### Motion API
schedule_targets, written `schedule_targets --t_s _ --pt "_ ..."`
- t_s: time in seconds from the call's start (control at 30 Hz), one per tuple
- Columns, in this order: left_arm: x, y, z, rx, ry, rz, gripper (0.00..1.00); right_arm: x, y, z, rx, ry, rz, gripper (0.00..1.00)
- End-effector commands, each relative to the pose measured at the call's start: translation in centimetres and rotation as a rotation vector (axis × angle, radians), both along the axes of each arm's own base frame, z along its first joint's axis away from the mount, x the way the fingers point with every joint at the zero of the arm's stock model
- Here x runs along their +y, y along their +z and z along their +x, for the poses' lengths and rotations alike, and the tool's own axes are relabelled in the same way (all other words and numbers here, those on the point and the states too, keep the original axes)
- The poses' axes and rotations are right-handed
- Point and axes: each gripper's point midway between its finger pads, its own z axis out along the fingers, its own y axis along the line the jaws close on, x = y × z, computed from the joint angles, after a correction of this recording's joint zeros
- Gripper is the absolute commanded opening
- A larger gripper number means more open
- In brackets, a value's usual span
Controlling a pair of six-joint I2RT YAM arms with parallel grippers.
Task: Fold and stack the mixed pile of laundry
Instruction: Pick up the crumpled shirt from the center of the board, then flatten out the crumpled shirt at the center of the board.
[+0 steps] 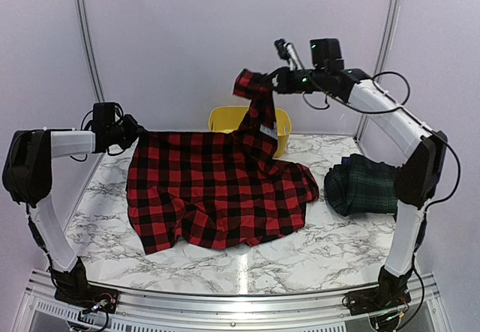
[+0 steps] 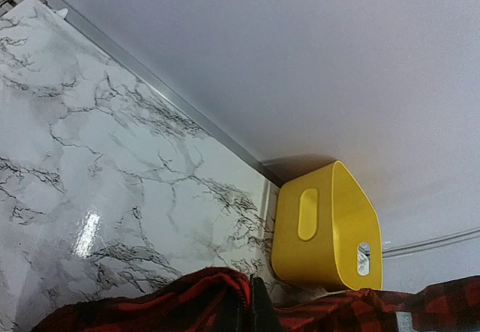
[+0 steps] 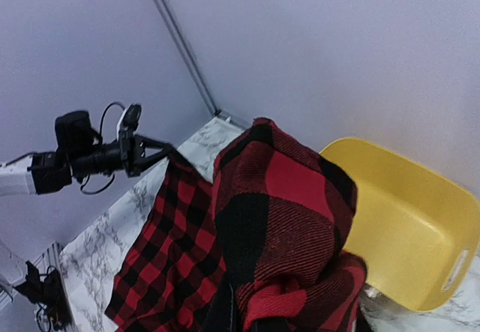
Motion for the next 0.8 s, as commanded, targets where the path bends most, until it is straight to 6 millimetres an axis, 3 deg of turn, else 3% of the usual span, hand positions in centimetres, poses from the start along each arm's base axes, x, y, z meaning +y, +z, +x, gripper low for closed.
schedule_targets --t_s 0.0,0.07,0.13,0.2,0.23,0.27,0.33,0.37,0.43,0.47,0.6,0.7,0.77 --pt "2.0 -2.3 1.2 0.013 0.068 -0.036 0.0 7.8 -4.5 -6.6 0.027 0.286 -0.068 0.0" --pt "1.9 -4.1 1.6 0.048 0.055 -0.053 0.0 9.1 -10.9 -6.7 0.119 0.281 -0.17 0.0" --pt "1.7 -6.0 2.0 0.083 0.037 -0.065 0.0 9.0 -16.2 -5.6 0.192 0.246 -0.254 0.0" --pt "1.5 -7.0 2.4 0.101 0.022 -0.07 0.0 8.9 -19.8 -3.9 0.225 0.194 -0.323 0.0" --pt "1.5 -7.4 2.5 0.113 0.018 -0.072 0.04 8.9 -21.2 -2.9 0.24 0.169 -0.351 0.11" --pt "1.6 -7.7 2.4 0.132 0.015 -0.07 0.18 8.7 -22.5 -2.5 0.276 0.151 -0.389 0.26" --pt "2.2 -8.3 1.6 0.203 0.025 -0.012 0.53 7.8 -23.2 -1.5 0.322 0.086 -0.46 0.47" --pt "2.2 -8.5 0.4 0.256 0.017 0.037 0.67 7.3 -22.6 -1.4 0.328 0.062 -0.471 0.57" --pt "2.3 -7.7 -2.2 0.293 0.009 0.143 0.89 5.7 -21.2 -2.3 0.339 0.019 -0.468 0.82" --pt "2.0 -6.9 -3.6 0.295 -0.004 0.178 0.97 4.5 -21.8 -3.6 0.378 0.011 -0.464 0.92" --pt "0.6 -6.4 -10.0 0.341 -0.085 0.202 0.99 -0.5 -22.1 -7.8 0.466 -0.017 -0.355 0.95" --pt "-2.1 -7.8 -14.3 0.39 -0.188 0.201 0.98 -3.2 -25.3 -9.9 0.547 -0.018 -0.338 0.87" --pt "-4.8 -9.4 -17.0 0.437 -0.289 0.214 0.94 -3.5 -28.2 -10.8 0.602 0.004 -0.376 0.83"
